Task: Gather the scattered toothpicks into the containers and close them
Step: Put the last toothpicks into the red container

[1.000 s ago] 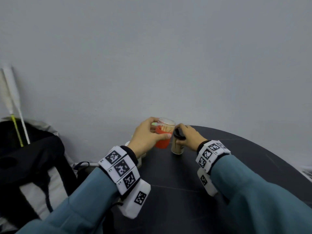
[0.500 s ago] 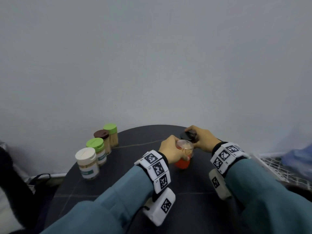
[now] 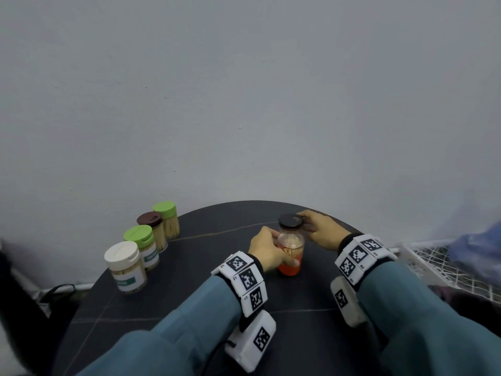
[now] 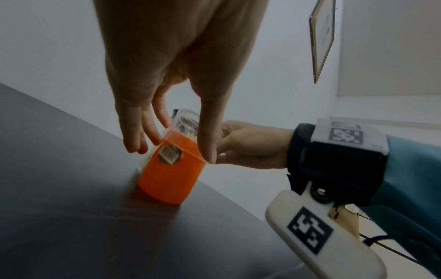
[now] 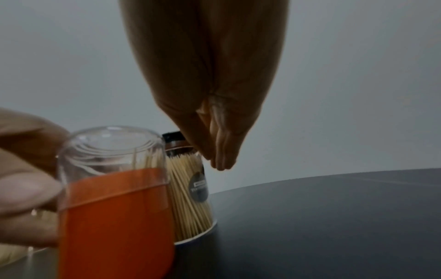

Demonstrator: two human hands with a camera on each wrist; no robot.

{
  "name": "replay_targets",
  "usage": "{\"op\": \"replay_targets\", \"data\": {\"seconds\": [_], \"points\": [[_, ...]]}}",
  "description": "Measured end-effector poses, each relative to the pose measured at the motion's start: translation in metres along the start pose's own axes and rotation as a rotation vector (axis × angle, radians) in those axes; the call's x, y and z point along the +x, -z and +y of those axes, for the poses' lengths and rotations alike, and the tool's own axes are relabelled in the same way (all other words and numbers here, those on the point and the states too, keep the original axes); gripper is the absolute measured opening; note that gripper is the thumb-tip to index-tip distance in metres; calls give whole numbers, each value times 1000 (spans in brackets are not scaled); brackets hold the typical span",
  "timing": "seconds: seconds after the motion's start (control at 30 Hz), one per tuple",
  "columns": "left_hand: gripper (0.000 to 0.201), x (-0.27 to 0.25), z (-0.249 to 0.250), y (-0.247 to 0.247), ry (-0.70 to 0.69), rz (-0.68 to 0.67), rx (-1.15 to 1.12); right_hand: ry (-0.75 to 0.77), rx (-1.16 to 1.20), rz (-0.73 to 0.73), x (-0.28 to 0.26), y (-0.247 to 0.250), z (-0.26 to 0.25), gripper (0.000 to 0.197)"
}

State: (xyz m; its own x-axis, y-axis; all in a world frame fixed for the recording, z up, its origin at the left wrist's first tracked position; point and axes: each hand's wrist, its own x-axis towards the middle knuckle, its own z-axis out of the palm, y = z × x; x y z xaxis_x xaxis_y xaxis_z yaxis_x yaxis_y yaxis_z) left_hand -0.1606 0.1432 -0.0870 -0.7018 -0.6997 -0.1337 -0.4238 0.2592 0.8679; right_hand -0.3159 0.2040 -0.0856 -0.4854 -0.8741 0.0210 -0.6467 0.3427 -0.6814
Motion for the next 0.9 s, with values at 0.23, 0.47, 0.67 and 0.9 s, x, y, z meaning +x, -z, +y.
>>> {"op": "replay_targets", "data": {"seconds": [0.23, 0.47, 0.67, 0.9], "points": [[68, -14, 0, 41, -71, 57, 38, 150, -161, 162, -20, 19, -40, 48], [34, -46, -10, 127, -222, 287, 66, 362, -154, 74, -22, -9, -113, 38], [43, -75, -43, 202, -90, 464, 128, 437, -174, -79, 1, -74, -167, 41], [91, -78, -72, 239, 198, 300, 297, 427, -285, -177, 50, -129, -207, 59]]}}
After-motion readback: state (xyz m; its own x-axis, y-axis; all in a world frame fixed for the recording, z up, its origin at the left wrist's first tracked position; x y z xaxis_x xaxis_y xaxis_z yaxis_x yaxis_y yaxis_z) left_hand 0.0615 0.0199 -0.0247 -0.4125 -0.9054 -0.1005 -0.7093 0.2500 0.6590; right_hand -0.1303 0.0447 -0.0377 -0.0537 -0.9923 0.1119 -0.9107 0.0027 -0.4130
